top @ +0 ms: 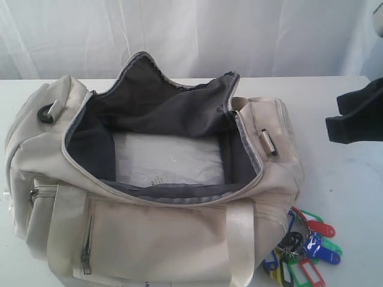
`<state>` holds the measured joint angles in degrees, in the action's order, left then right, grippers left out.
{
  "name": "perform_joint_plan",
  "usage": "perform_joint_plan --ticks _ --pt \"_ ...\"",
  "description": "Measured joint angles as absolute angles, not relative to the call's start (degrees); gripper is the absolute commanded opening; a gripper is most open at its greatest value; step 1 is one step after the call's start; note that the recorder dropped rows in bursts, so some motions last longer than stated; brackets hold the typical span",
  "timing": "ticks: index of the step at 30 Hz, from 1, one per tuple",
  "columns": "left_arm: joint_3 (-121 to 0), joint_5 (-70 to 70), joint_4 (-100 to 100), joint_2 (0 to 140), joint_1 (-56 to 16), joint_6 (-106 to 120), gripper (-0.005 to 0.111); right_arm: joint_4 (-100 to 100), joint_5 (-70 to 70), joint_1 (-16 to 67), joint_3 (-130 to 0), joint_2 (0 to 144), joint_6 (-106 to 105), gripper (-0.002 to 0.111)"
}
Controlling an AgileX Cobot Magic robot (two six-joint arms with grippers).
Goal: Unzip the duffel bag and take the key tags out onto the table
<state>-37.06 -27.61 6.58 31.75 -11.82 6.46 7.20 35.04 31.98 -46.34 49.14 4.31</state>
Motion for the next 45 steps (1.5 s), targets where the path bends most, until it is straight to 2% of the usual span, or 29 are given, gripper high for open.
perform_joint_plan --ticks 32,38,45 --pt "-37.1 -28.1 6.6 31.8 -11.8 6.5 0.0 7.1 35.0 32.0 -46.1 48.3 3.9 0.0" --pt "-37.1 -28.1 6.6 31.8 -11.8 6.5 0.0 7.1 35.0 32.0 -46.1 42.6 4.0 0.0" --pt "-37.1 -28.1 6.6 31.8 -11.8 6.5 0.0 4.6 35.6 32.0 -46.1 28.1 13.9 0.0"
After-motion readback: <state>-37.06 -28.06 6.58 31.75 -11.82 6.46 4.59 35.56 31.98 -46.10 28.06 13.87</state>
